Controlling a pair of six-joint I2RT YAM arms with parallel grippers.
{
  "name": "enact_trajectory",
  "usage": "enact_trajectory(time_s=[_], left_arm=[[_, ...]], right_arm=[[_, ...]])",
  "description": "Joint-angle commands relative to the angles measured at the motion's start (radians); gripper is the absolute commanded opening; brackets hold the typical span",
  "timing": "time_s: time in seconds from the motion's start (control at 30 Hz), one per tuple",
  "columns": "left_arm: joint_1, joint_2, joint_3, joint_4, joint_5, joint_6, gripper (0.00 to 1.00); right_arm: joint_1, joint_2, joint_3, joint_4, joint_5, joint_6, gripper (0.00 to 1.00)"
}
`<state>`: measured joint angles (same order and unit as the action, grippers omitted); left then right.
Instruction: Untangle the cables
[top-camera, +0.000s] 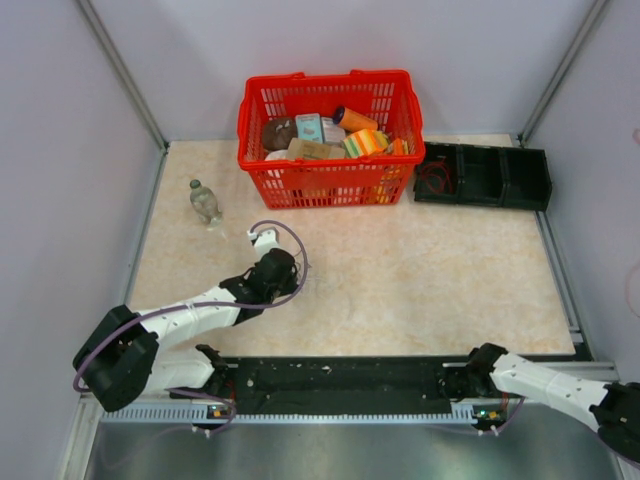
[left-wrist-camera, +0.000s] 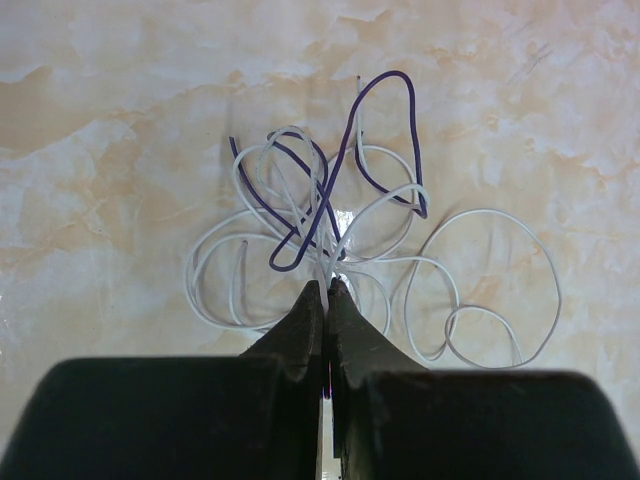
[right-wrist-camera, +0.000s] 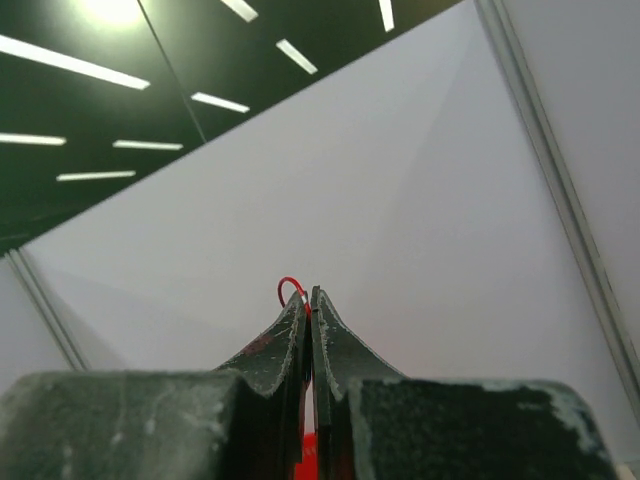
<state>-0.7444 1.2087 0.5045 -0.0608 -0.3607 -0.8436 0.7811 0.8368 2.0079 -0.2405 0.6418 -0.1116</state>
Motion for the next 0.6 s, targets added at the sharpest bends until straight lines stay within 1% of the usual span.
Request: enact_trajectory(time_s=[0.0, 0.07, 0.2, 0.33, 0.47, 0.57], left_arm=[[0.002, -0.018, 0.0, 0.024, -0.014, -0.002, 0.0], [0.002, -0.029, -0.007, 0.029, -0.012, 0.0, 0.0], [0.002, -0.058, -0.034, 0.053, -0.011, 0.001, 0.0], [0.002, -0.069, -0.043, 0.052, -0.006, 0.005, 0.0], [0.002, -0.06, -0.038, 0.052, -0.004, 0.006, 0.0], [0.002, -0.061, -0.037, 0.052, -0.004, 0.008, 0.0]], right_arm=[[-0.003, 0.03, -0.147, -0.059, 0.009, 0.032, 0.0], [-0.003, 0.027, -0.227, -0.065, 0.021, 0.041, 0.0], [-0.003, 0.016, -0.346, -0.08, 0.077, -0.002, 0.0], [-0.002, -0.033, -0.463, -0.086, 0.134, -0.008, 0.0], [-0.003, -0.085, -0.592, -0.12, 0.153, 0.045, 0.0], [-0.003, -0.097, -0.665, -0.184, 0.116, 0.133, 0.0]])
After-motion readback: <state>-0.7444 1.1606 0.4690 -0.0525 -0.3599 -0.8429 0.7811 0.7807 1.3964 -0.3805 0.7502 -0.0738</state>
